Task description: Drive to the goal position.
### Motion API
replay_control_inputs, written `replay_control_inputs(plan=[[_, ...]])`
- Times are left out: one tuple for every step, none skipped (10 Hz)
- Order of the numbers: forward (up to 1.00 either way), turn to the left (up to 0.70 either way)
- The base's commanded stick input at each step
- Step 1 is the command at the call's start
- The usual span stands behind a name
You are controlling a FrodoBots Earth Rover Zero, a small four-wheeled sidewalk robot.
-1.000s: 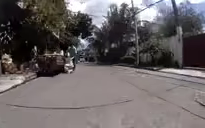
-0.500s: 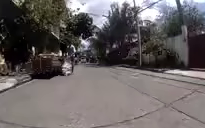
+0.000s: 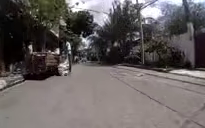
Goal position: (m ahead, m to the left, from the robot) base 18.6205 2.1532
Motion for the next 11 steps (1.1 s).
replay_control_inputs(plan=[[0.85, 0.00], [0.85, 0.00], [0.85, 0.00], [0.85, 0.00], [0.85, 0.00], [0.85, 0.00], [0.85, 0.00], [0.85, 0.00], [0.85, 0.00], [0.85, 0.06], [0.85, 0.29]])
